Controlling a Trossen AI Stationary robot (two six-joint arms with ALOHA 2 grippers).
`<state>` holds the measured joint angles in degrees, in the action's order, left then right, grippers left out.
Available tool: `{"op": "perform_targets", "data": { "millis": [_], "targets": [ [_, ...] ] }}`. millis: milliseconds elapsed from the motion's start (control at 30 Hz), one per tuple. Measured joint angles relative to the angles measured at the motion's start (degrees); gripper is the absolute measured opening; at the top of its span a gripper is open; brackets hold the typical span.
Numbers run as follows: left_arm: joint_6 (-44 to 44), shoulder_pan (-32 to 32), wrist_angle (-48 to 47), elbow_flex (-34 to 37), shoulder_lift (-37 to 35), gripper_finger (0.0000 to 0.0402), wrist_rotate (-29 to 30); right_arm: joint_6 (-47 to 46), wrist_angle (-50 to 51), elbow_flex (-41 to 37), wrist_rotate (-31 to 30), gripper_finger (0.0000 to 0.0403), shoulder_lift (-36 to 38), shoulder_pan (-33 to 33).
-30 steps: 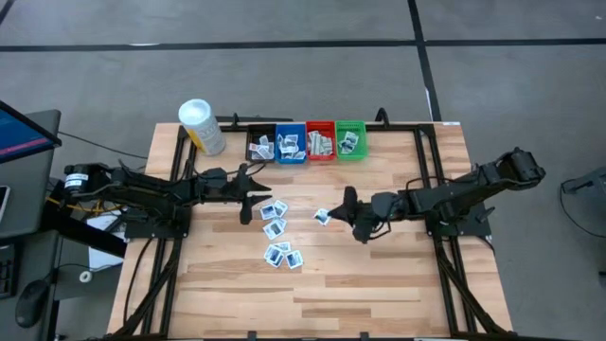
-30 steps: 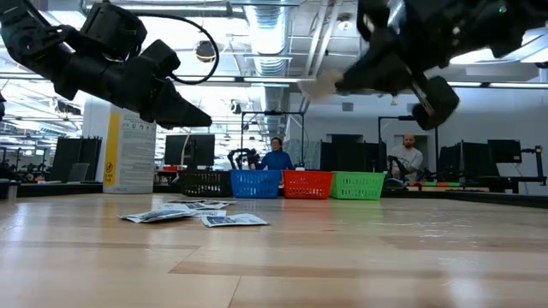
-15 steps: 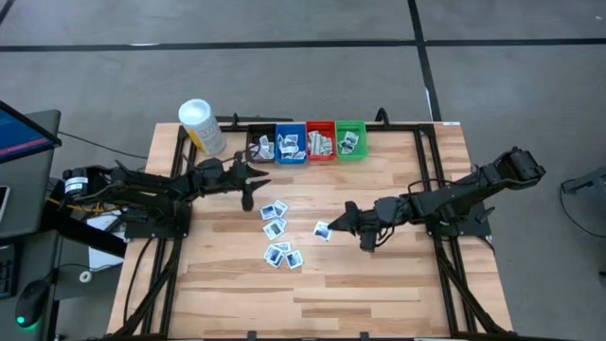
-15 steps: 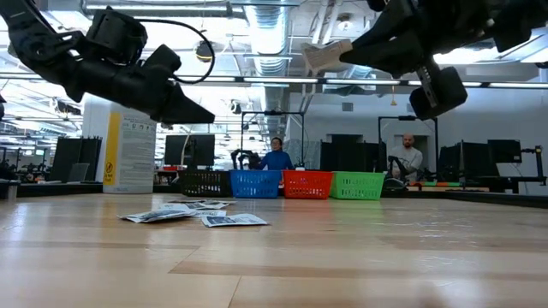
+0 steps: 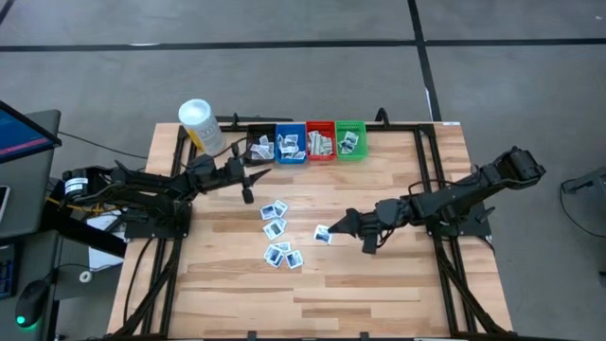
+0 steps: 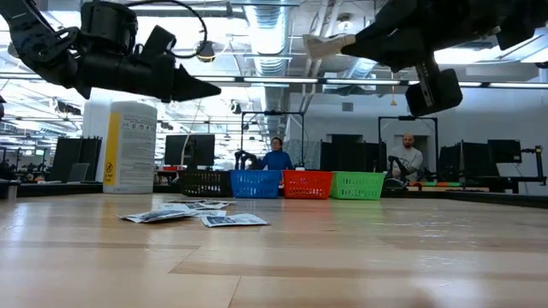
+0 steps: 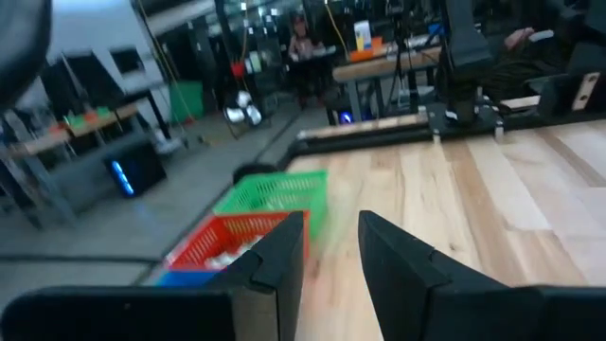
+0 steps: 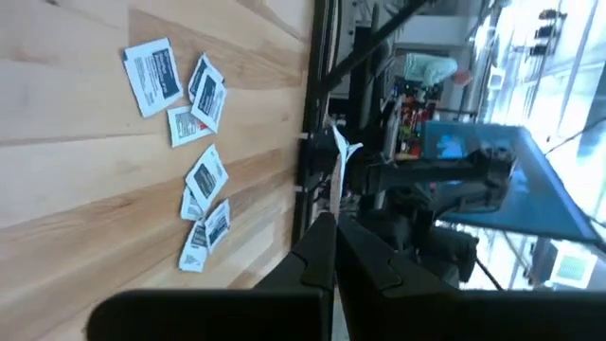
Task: Pick & Place First Aid Supplies
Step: Put the blue alcohol pad into the green bin
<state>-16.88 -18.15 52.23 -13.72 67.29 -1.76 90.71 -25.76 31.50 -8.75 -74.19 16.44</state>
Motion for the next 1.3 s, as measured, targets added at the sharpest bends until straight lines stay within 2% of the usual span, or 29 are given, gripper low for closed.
{"op": "perform_targets", "data": {
  "millis": [233, 400, 567, 767, 867, 1067, 1300],
  "targets": [
    [-6.25, 0.00, 3.87, 0.00, 0.00, 0.0104, 0.00, 1.74, 5.87, 1.75, -1.43, 0.0000, 0.00, -0.66],
    [-10.79, -0.19, 4.91, 0.00, 0.00, 0.0104, -0.04, 2.23, 7.52, 1.82, -1.66, 0.0000, 0.00, -4.18],
    [-11.32, -3.14, 5.05, 0.00, 0.00, 0.0104, -0.24, 3.19, 7.89, 1.82, 0.25, 0.0000, 0.00, -8.62],
    [-11.19, -8.79, 5.18, 0.00, 0.00, 0.0104, -6.23, 4.32, 7.85, 1.82, 4.03, 0.0000, 0.00, -14.03],
    [-11.16, -11.28, 5.29, 0.00, 0.00, 0.0104, -8.05, 3.86, 7.81, 1.82, 2.74, 0.0000, 0.00, -17.15],
    [-10.94, -14.79, 5.49, 0.00, 0.00, 0.0104, -11.11, -2.02, 7.22, 1.84, -8.95, 0.0000, 0.02, -28.51],
    [-10.93, -16.67, 5.86, -0.68, 0.00, 0.0104, -12.03, -13.51, 7.41, 1.84, -9.69, 0.0000, -0.02, -45.20]
  ]
}}
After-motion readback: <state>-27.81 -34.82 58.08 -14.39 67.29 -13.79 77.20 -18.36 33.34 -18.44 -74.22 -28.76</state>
